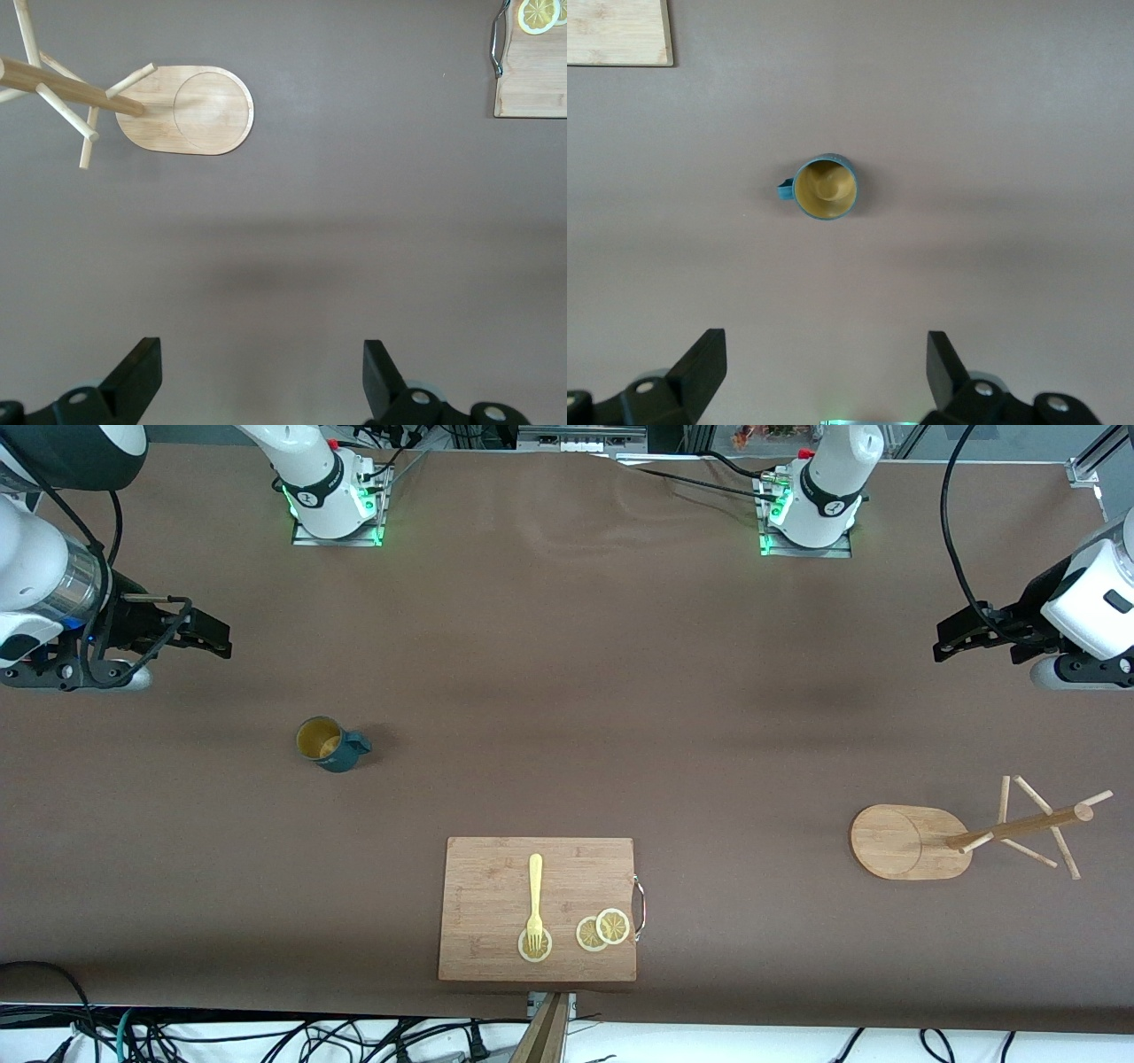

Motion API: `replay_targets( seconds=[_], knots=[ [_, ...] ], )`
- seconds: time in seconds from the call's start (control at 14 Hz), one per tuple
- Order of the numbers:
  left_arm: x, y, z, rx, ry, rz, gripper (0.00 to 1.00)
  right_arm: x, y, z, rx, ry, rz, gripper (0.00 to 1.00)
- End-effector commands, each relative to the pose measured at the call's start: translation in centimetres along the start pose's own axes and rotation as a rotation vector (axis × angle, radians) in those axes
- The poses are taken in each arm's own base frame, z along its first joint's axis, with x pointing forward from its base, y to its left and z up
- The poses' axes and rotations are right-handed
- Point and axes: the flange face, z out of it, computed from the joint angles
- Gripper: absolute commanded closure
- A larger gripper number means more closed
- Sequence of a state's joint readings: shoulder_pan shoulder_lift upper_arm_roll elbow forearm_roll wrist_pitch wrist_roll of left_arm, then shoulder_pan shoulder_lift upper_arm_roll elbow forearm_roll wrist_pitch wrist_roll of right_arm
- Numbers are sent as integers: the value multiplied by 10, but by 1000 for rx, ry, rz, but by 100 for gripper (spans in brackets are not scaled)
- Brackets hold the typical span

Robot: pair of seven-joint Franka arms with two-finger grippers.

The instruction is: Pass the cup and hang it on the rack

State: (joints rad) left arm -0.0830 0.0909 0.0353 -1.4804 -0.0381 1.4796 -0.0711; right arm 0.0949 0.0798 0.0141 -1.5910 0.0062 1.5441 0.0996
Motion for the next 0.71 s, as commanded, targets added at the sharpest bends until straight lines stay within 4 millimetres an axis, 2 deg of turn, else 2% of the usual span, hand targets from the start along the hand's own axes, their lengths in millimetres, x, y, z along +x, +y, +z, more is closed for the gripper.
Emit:
replay_targets(
  seconds=[0.0, 0.64],
  knots=[
    [4, 1, -5, -3, 9, 12, 0, -4, -1, -6, -17, 1, -10, 0],
    [4, 2, -5, -3, 9, 14, 0, -1, -1, -7, -11, 13, -16, 0]
  ],
)
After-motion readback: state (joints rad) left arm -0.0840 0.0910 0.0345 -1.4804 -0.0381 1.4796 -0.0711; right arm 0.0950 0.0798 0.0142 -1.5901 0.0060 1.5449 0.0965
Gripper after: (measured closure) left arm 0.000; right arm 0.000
